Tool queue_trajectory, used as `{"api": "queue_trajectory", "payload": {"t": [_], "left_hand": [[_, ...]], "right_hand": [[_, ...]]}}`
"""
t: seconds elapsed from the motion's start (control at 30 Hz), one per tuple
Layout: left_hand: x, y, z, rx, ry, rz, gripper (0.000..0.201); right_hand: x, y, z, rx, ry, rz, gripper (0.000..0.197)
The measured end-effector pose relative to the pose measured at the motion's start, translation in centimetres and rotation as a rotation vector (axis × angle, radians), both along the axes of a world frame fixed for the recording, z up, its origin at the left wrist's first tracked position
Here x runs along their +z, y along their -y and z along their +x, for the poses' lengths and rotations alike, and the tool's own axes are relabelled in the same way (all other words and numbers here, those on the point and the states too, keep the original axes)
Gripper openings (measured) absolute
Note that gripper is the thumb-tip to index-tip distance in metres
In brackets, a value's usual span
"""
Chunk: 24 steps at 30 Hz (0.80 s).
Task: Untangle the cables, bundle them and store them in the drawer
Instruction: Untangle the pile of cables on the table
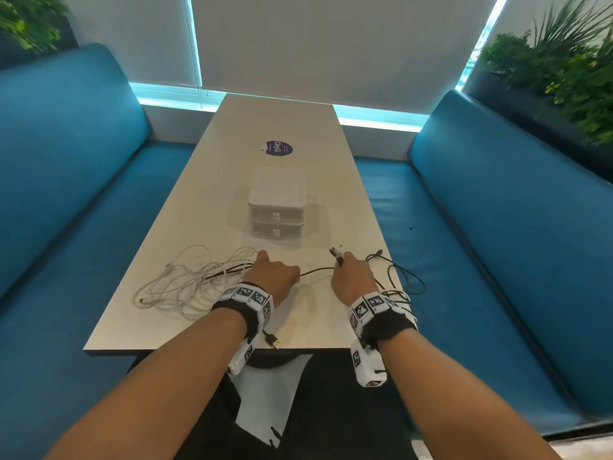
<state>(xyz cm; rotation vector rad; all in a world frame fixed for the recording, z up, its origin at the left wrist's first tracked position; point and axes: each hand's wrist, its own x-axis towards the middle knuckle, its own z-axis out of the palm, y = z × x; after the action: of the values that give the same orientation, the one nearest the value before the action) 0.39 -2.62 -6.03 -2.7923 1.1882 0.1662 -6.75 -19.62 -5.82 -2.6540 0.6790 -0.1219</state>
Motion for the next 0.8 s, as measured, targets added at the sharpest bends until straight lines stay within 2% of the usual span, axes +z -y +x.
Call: {"api": "queue_trajectory", "payload": {"t": [0.07, 0.17, 0.27, 0.4, 0.47, 0.6, 0.7, 0.8], "left_hand": [[0.2, 0.7, -0.4, 0.000, -0.003, 0.013, 0.019], [-0.1, 1.4, -0.7, -0.025, 0.011, 0.029, 0.020], [-0.6, 1.3, -0.4, -0.016, 0.056, -0.021, 0.024], [-0.8, 0.7, -0.3, -0.010, 0.066, -0.065, 0.011], [-0.7, 0.3, -0.3, -0.009, 0.060, -0.037, 0.015], [-0.4, -0.9, 0.1, 0.020, 0.029, 0.008, 0.022], [-0.5, -0.6, 0.2, 0.016, 0.041, 0.018, 0.020], [-0.5, 0.5, -0.4, 0.013, 0.032, 0.031, 0.014]], "right_hand": [[0.0, -1.1, 0.4, 0.082, 0.042, 0.036, 0.028], [-0.5, -2.6, 0.8, 0.230, -0.019, 0.106, 0.030], [-0.8, -2.7, 0.9, 0.249, -0.115, 0.175, 0.033], [-0.5, -1.8, 0.7, 0.305, -0.157, 0.181, 0.026], [-0.3, -1.1, 0.5, 0.290, -0.176, 0.089, 0.020], [0.0, 1.6, -0.4, 0.114, -0.229, -0.133, 0.025], [0.1, 2.2, -1.0, 0.022, -0.192, -0.156, 0.023], [0.3, 0.9, -0.6, 0.070, -0.062, -0.117, 0.024]]}}
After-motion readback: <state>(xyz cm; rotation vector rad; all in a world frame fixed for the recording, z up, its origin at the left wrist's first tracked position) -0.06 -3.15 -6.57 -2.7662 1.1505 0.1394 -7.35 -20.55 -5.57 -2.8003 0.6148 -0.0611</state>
